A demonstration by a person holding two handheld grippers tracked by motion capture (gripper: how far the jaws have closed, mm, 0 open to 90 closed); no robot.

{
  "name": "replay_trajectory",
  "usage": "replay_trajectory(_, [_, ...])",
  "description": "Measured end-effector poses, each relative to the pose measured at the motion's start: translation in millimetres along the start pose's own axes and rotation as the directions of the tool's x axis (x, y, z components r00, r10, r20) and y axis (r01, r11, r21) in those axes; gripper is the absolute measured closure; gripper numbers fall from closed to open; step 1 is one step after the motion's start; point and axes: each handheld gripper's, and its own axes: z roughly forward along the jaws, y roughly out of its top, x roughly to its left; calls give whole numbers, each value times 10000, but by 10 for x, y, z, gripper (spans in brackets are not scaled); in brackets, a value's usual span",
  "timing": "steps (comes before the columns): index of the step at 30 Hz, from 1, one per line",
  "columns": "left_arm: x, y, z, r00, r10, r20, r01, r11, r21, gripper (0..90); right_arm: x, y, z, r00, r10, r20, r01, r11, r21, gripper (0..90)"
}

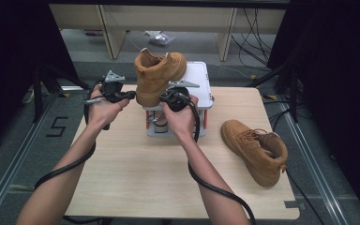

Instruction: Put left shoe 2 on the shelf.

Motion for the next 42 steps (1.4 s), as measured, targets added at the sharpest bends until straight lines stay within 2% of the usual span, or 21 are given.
replay_trajectory(3, [-14,3,21,9999,74,144,-74,10000,-30,900,-39,2,-6,10000,41,66,-41,10000,-8,900])
replay_trajectory(4, [-39,8,33,9999,-103,135,105,9999,-102,900,-45,1,-7,9999,89,77,-89,10000,-28,900])
replay_trajectory(5, [-35,10,29,9999,73,156,-74,10000,26,900,-57,6,-14,9999,114,127,-115,9999,30,900])
replay_trajectory(7, [-52,10,43,9999,80,151,-80,10000,-23,900,-80,6,-12,9999,19,147,-18,10000,-43,900])
replay_trajectory(17, [-89,21,72,9997,81,233,-80,10000,-47,900,-115,14,-18,9996,145,229,-145,9999,14,900])
replay_trajectory(19, [-103,22,91,9993,68,358,-65,9999,-87,900,-128,18,-20,9994,98,333,-100,9999,35,900])
replay_trajectory(20, [-112,27,87,9996,131,260,-131,9999,-3,900,-138,18,-17,9992,82,386,-83,10000,28,900])
replay_trajectory(24, [-148,32,114,9993,142,355,-140,9999,-47,900,-170,13,-20,9988,97,475,-99,9999,50,900])
replay_trajectory(28, [-165,37,121,9988,343,336,-343,9994,11,900,-189,25,-28,9983,-9,587,5,10000,64,900])
replay_trajectory(34, [-192,41,143,9989,323,346,-322,9995,-11,900,-206,39,-26,9976,6,694,-13,10000,93,900])
replay_trajectory(42, [-210,39,148,9990,307,331,-306,9995,-35,900,-220,59,-15,9968,-237,759,224,9996,175,900])
